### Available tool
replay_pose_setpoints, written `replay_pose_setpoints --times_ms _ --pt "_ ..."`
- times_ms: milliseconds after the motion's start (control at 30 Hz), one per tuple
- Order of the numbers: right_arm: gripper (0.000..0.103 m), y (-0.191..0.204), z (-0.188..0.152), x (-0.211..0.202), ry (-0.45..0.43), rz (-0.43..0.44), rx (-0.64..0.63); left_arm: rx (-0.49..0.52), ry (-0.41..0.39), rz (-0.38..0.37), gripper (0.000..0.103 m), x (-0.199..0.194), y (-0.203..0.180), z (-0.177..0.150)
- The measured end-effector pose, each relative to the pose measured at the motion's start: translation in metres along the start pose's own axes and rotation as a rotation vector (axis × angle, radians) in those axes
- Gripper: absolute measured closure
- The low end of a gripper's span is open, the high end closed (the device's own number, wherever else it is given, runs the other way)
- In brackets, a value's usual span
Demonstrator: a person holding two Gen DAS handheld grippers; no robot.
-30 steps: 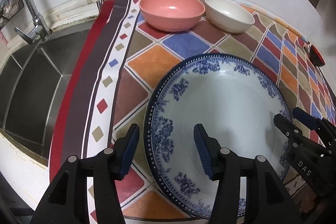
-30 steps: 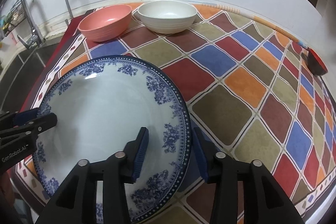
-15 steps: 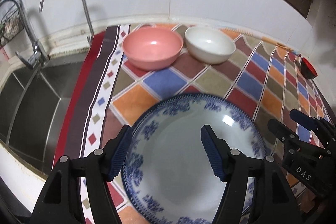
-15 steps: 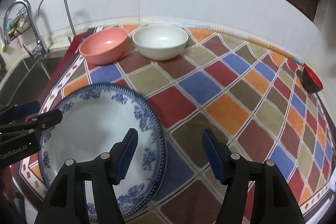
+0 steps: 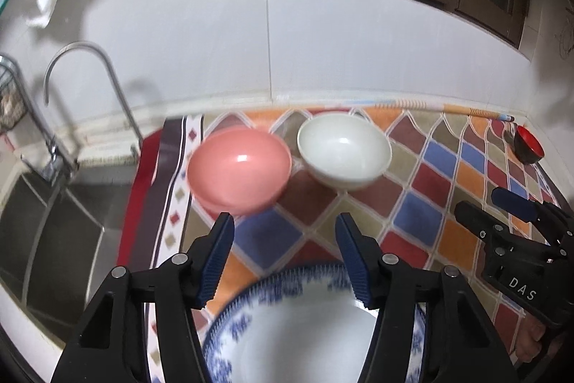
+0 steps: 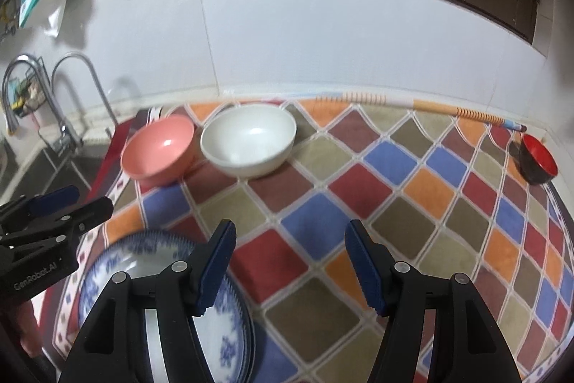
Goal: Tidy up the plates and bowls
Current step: 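Move both grippers to the white bowl rim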
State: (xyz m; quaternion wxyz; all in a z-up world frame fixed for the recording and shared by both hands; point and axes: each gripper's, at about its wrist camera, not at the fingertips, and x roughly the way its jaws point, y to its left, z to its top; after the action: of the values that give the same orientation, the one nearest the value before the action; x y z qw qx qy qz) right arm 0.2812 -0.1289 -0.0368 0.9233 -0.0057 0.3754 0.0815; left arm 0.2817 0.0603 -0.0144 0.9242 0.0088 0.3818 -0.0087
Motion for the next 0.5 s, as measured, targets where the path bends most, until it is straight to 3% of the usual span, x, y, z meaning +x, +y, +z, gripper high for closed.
replay_pose_setpoints --times_ms 267,500 --pt "0.039 -0.011 0.028 0.031 0.005 0.018 0.066 0.071 -0.008 -0.007 0.051 0.036 -0.004 0.040" --pt "0.039 -0.015 0.047 0.071 0.040 0.018 0.116 0.115 0.035 -0.033 0.056 0.087 -0.005 0.072"
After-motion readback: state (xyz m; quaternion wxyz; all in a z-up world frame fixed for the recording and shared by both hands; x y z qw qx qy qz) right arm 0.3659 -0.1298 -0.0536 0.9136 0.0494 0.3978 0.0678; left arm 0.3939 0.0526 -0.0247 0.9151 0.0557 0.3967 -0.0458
